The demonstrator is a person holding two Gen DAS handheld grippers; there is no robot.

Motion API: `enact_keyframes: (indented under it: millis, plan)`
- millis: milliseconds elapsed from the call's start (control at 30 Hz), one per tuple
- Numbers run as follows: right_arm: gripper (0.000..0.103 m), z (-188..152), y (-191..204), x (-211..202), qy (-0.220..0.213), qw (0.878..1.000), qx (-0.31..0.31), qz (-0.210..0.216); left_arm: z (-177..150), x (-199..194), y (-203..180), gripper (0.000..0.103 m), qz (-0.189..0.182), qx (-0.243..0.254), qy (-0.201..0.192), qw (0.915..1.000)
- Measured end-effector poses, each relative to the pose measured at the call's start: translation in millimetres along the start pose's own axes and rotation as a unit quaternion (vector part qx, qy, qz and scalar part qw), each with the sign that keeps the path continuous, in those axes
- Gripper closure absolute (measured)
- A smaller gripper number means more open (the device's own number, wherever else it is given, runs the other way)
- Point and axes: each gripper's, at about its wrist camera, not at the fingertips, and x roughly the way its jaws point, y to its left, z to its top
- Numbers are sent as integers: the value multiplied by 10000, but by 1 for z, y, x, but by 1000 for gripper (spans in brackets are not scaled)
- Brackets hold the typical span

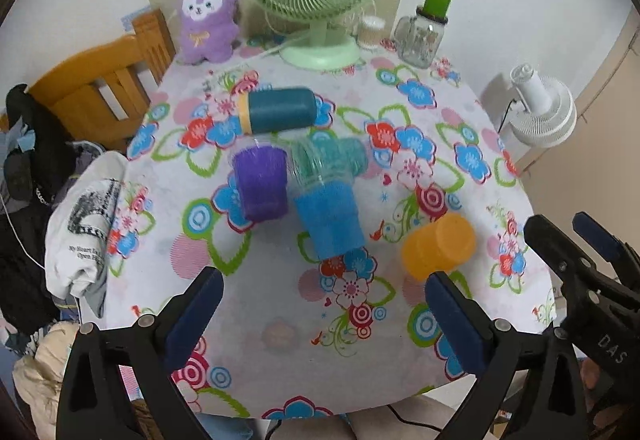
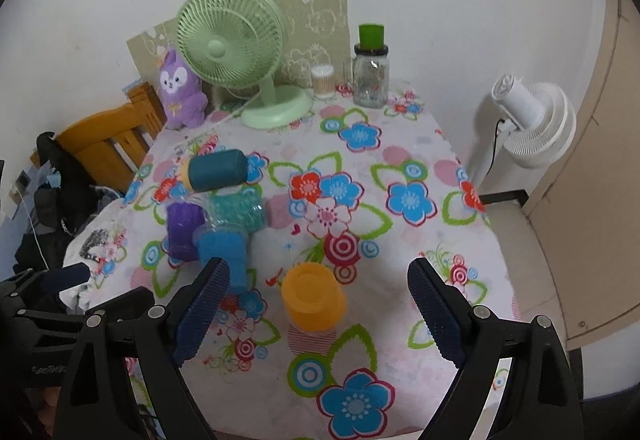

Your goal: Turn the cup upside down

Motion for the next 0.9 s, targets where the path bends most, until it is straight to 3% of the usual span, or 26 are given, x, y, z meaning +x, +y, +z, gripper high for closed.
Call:
enact_keyframes:
  millis: [500, 900]
  plan:
    - [11, 26, 30, -69, -547, 9980, -280, -144, 14, -75, 5, 1, 251, -83, -825, 9962]
    - [10, 23, 31, -84, -690, 9971, -213, -232, 11, -91, 3, 1, 262, -29, -1055, 9941]
